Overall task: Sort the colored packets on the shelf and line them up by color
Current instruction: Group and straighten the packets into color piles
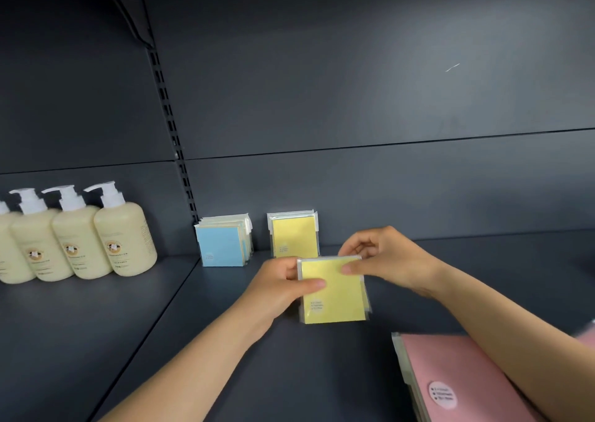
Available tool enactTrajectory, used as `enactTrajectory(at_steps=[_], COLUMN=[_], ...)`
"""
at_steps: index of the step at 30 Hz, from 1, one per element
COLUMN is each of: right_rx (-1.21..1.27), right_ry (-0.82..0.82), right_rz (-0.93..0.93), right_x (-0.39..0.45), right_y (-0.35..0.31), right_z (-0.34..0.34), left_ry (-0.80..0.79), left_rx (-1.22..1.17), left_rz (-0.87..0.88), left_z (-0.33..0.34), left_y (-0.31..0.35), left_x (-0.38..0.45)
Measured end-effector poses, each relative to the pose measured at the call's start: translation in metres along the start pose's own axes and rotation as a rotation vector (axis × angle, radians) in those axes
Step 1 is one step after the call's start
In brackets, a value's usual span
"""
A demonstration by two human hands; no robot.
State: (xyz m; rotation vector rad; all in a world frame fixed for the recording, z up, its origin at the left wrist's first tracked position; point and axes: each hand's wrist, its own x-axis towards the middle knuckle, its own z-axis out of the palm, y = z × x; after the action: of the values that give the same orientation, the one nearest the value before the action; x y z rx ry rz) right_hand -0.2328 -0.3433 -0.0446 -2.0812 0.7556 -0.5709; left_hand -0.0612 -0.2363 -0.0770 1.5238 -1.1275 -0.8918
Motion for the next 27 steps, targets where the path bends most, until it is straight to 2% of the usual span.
enactTrajectory(at_steps=[2,4,7,9,11,14,18,23,27], right_rx=[0.079,0.087,-0.108,-0.303,-0.391,-0.344,-0.073,0.037,-0.055], right_ry=[0.060,0.045,-0.089,-0.196,-0.235,-0.249,-0.201,-0.070,0.058], right_rz=[0.040,0.115,0.221,0.212,0.205,0.249,0.235,0.021,0.000], right_x=[0.001,0.003,0.006,0.007,0.009,0.010,0.007,0.008,0.018], right_y=[0.004,0.010,0.020,0.021,0.020,0.020,0.018,0.008,0.003], right_z=[-0.004,-0.007,-0.005,-0.002,0.000,0.000,-0.004,-0.002,0.009], left_ry=[0.018,0.043,0.134,0.189,0.226,0.281,0.325,0.173,-0.002], left_rx=[-0.015,-0.064,-0.177,-0.205,-0.208,-0.199,-0.218,-0.261,-0.329], left_rz=[-0.009,-0.024,-0.042,-0.057,-0.069,-0.077,-0.080,-0.055,-0.038], left_z=[-0.011,-0.025,-0.043,-0.048,-0.049,-0.048,-0.044,-0.033,-0.031], left_y=[0.004,0.008,0.009,0.008,0.006,0.001,-0.006,-0.007,-0.006], left_x=[0.001,0.003,0.007,0.010,0.012,0.014,0.020,0.020,0.019])
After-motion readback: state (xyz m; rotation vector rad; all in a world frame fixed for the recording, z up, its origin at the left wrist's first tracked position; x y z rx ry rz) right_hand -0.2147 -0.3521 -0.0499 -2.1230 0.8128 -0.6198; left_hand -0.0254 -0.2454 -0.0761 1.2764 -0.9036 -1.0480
